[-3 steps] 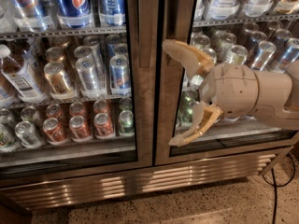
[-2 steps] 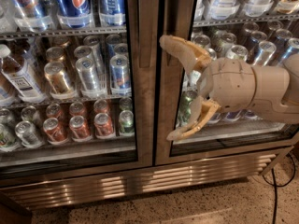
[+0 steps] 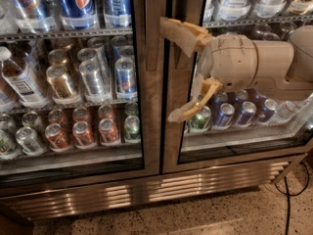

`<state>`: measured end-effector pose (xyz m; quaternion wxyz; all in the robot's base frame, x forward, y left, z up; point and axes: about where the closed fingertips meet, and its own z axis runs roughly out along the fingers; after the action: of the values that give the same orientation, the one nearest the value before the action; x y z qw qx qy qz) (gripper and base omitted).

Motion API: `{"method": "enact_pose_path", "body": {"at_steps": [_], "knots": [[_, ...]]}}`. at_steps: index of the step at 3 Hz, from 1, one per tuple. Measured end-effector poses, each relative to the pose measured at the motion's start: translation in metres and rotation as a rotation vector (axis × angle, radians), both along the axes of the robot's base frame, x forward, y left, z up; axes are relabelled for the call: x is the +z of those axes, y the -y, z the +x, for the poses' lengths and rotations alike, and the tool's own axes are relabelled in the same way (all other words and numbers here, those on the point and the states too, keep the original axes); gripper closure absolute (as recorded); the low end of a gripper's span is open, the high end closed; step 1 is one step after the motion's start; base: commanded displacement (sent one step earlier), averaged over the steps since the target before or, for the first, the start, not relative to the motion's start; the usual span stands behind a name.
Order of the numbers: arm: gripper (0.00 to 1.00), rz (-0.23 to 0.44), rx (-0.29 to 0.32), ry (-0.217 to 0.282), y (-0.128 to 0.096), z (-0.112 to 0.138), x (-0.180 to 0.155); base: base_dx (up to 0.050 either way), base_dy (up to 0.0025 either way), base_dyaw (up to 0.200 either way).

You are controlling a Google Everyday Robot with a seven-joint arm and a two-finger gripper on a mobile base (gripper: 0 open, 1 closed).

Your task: Open left fridge door

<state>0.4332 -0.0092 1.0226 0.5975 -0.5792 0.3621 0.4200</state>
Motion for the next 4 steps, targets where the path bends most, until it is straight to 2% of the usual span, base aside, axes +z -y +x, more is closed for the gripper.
{"method": "enact_pose_path", "body": {"at_steps": [4], "knots": [[0.00, -0.018, 0.003, 0.010, -0.0017, -0.0008, 0.0051, 0.000, 0.00000, 0.000]]}}
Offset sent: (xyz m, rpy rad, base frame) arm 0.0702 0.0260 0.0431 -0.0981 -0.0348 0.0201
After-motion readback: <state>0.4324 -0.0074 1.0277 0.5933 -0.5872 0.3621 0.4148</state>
